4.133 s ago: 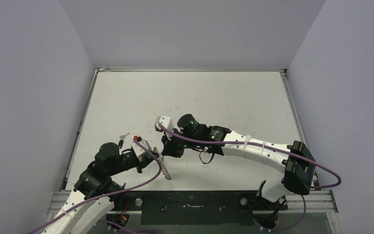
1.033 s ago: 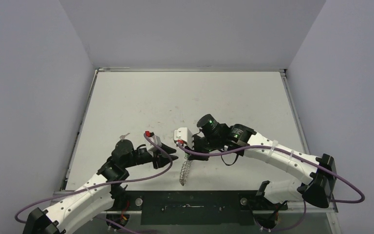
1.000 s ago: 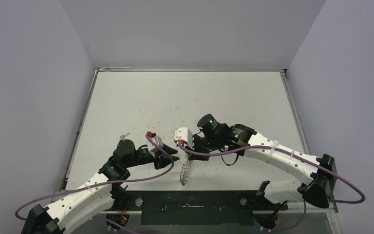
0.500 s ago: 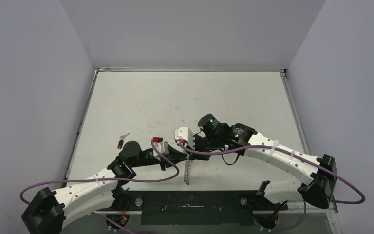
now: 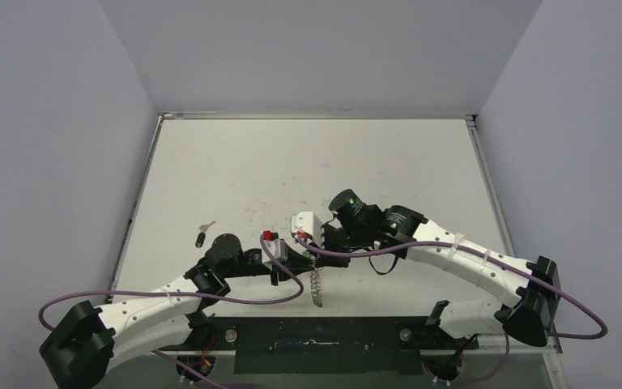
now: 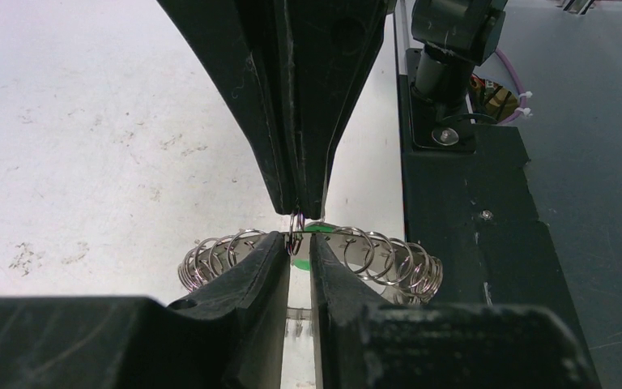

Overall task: Put the keys on the keyring
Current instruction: Adjust the key on the keyring.

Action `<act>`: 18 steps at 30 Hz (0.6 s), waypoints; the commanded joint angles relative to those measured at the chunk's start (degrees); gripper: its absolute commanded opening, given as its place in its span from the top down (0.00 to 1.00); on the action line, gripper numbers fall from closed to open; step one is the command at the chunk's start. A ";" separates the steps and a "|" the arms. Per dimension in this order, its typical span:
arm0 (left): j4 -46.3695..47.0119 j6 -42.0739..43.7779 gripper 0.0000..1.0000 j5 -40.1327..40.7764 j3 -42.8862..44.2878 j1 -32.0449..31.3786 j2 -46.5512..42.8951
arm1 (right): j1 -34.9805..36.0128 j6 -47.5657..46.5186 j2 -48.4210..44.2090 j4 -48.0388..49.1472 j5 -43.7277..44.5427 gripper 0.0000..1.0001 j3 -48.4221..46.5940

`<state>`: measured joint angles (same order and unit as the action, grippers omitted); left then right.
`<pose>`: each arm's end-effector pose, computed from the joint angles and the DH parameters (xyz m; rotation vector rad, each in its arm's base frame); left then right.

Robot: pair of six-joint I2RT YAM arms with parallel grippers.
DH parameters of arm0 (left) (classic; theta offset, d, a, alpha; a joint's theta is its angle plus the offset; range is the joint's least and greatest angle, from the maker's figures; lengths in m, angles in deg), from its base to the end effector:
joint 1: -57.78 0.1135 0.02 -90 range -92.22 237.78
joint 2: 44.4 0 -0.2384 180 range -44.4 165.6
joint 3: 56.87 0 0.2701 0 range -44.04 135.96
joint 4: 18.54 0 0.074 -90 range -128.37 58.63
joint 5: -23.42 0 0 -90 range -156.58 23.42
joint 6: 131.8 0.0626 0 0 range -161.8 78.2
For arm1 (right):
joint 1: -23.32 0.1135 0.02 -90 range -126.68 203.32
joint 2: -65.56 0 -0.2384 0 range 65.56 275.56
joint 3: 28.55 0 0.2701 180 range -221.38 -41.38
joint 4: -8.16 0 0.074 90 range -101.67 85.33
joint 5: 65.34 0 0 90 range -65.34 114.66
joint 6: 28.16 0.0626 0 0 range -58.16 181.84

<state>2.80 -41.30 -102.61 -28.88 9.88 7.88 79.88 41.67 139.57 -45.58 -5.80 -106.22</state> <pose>0.1368 -0.2063 0.1846 1.1486 1.3044 -1.1285 0.1421 0.2728 0.2618 -1.7368 1.7978 0.9255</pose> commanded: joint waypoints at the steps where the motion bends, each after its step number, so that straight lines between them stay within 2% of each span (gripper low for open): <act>1: 3.72 1.18 0.86 -1.27 2.42 -0.55 0.32 | -0.31 0.56 -0.81 3.24 -1.29 1.00 -3.25; 7: 4.85 1.17 0.91 -0.08 1.99 -0.67 -0.45 | -0.32 0.48 -0.46 3.20 -1.44 1.00 -3.41; 9: 4.81 1.32 0.99 0.12 1.98 -0.68 -0.88 | -0.31 0.35 -0.45 3.12 -1.53 1.00 -3.45; 10: 4.77 1.47 1.00 0.21 1.98 -0.70 -1.16 | -0.30 0.31 -0.45 2.99 -1.53 1.00 -3.45; 17: 4.08 1.64 1.00 0.86 1.98 -0.72 -2.64 | -0.38 0.12 -0.30 2.85 -1.73 1.00 -3.32; 18: 4.00 1.70 0.96 1.03 1.98 -0.71 -2.70 | -0.31 0.12 -0.24 2.85 -1.71 1.00 -3.35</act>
<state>3.09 -40.43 -101.98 -28.88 9.73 6.78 79.59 41.65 139.57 -45.90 -5.99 -106.96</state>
